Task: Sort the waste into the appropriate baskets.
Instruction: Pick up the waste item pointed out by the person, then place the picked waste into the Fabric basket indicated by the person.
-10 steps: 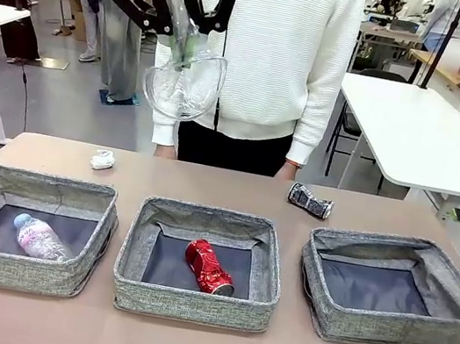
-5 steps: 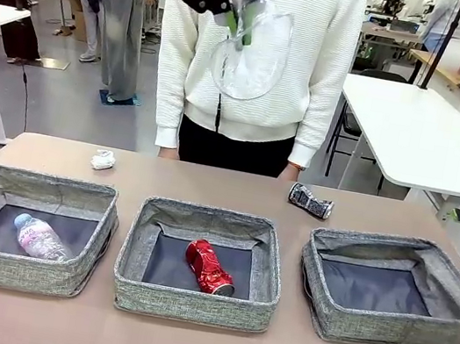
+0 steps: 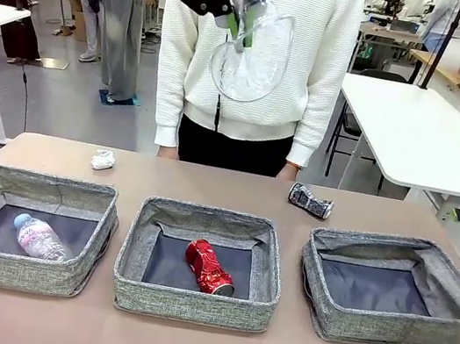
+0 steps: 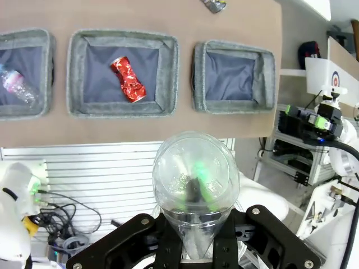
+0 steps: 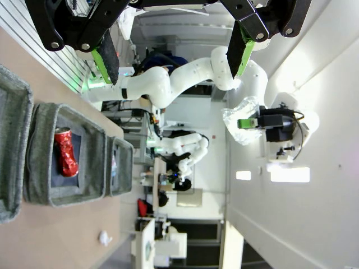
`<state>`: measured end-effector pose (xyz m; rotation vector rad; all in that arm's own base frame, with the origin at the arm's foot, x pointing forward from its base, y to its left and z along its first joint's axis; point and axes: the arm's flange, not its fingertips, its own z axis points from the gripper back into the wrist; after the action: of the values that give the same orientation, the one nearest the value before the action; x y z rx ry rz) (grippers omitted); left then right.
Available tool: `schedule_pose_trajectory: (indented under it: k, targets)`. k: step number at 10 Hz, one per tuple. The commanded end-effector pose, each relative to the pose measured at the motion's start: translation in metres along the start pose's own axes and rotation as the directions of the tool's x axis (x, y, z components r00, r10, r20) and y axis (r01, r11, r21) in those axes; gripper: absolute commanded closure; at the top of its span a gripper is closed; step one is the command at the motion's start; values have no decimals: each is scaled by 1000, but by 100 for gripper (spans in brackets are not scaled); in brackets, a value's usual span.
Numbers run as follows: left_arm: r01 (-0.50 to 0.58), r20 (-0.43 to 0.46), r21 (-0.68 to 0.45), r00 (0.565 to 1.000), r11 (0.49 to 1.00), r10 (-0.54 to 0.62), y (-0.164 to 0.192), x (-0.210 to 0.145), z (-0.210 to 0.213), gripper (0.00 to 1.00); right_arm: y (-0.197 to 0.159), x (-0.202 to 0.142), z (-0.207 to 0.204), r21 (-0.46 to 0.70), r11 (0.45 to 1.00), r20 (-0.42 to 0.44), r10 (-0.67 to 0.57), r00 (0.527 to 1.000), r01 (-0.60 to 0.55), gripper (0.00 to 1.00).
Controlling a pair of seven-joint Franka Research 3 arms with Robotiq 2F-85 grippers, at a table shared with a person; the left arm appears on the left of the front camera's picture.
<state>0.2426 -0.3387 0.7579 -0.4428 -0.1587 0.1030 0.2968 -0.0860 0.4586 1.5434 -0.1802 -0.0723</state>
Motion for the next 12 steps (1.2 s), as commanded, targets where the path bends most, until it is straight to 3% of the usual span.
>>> schedule_pose_trajectory:
  k: [1, 12]
  targets:
    - [5, 9, 14, 1000, 1000, -5, 2, -2, 1, 95, 3, 1, -1, 21, 1000, 6, 11, 1000, -11, 0]
    - [5, 9, 14, 1000, 1000, -5, 2, -2, 1, 95, 3, 1, -1, 21, 1000, 6, 11, 1000, -11, 0]
